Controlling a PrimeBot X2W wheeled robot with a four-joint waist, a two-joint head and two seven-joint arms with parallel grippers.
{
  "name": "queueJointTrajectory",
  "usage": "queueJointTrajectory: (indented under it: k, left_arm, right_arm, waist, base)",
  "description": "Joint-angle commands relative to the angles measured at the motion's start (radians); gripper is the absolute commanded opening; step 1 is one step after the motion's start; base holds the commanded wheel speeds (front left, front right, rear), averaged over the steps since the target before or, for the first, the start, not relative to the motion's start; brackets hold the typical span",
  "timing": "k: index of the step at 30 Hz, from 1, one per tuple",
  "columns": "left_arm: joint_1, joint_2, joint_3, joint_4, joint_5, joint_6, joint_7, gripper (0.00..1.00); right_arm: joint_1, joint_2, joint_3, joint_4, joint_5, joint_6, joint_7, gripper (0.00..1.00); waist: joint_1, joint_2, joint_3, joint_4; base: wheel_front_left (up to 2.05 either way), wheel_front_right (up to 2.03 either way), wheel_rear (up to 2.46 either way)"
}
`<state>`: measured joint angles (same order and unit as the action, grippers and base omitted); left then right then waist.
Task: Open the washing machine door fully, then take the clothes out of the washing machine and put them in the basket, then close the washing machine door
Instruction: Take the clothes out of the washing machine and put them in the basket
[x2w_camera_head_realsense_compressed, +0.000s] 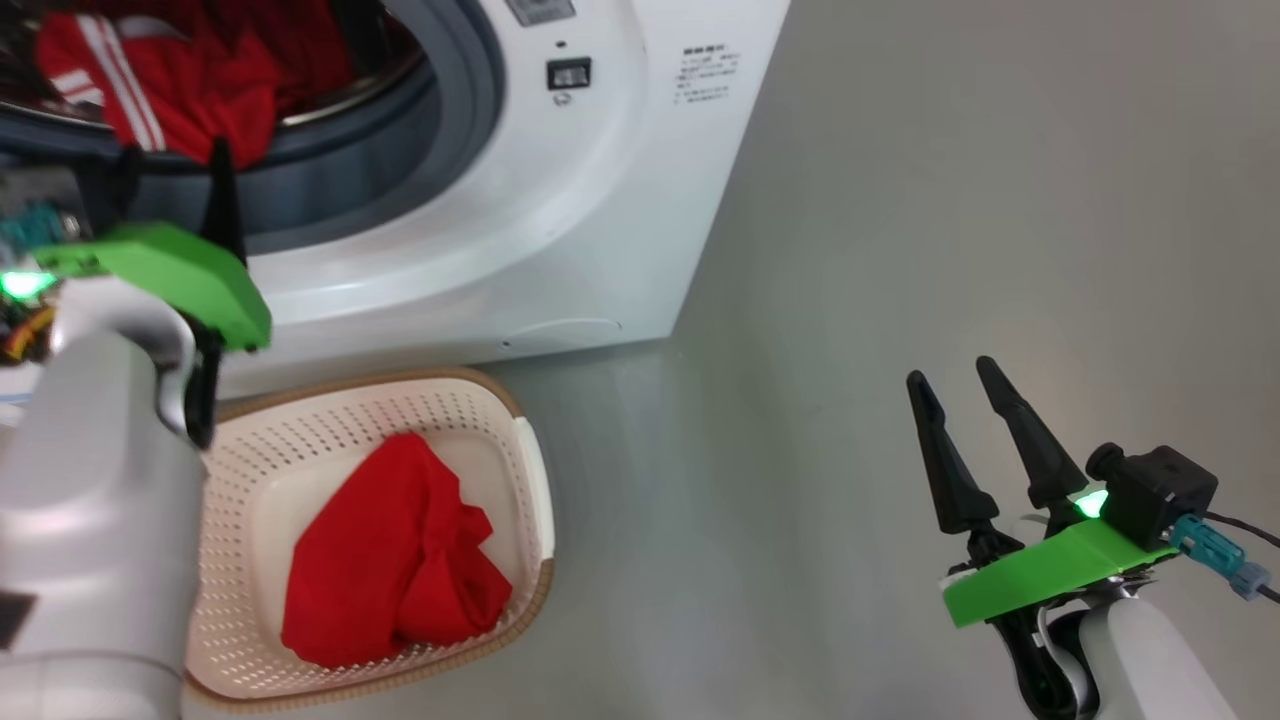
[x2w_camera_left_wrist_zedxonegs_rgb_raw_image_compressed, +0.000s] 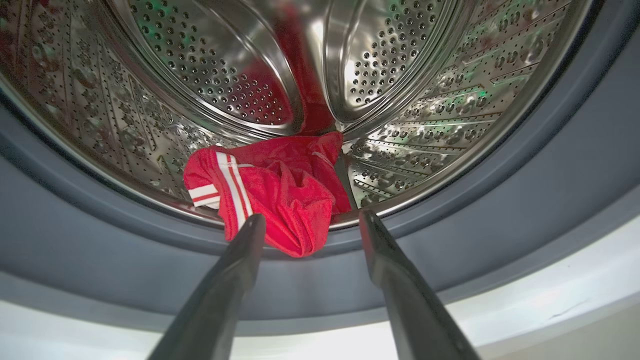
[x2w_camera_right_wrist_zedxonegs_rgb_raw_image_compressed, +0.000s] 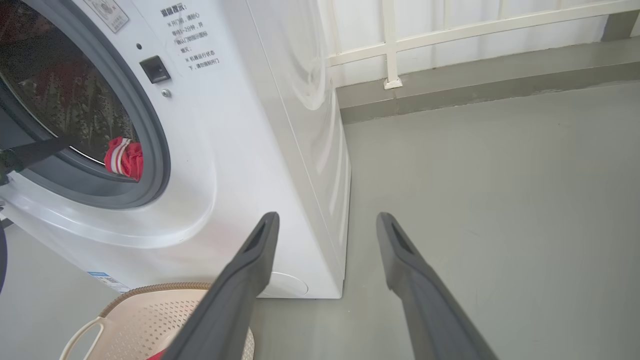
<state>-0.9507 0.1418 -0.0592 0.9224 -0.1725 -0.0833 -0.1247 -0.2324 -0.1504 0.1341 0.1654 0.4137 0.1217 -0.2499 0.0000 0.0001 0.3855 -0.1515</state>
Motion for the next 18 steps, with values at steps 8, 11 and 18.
queueJointTrajectory:
  k: [8,11,18]
  left_arm:
    - [-0.177,0.084,0.001,0.164,0.02,0.029,0.038,1.0]
    - [-0.216,0.099,0.0,0.221,0.018,0.03,0.039,1.0]
    - [-0.272,0.137,-0.007,0.307,0.016,0.032,0.028,1.0]
  right_arm:
    - [-0.039,0.02,0.037,-0.031,-0.013,0.009,-0.012,1.0]
    - [-0.049,0.026,0.043,-0.032,-0.014,0.009,-0.012,1.0]
    - [-0.06,0.034,0.049,-0.034,-0.014,0.009,-0.012,1.0]
  waist:
    - [0.0,-0.0001,0.089,-0.057]
    - [0.0,-0.0001,0.104,-0.072]
    - [0.0,-0.0001,0.131,-0.103]
  base:
    - [0.0,0.0,0.0]
    - [0.0,0.0,0.0]
    - [0.0,0.0,0.0]
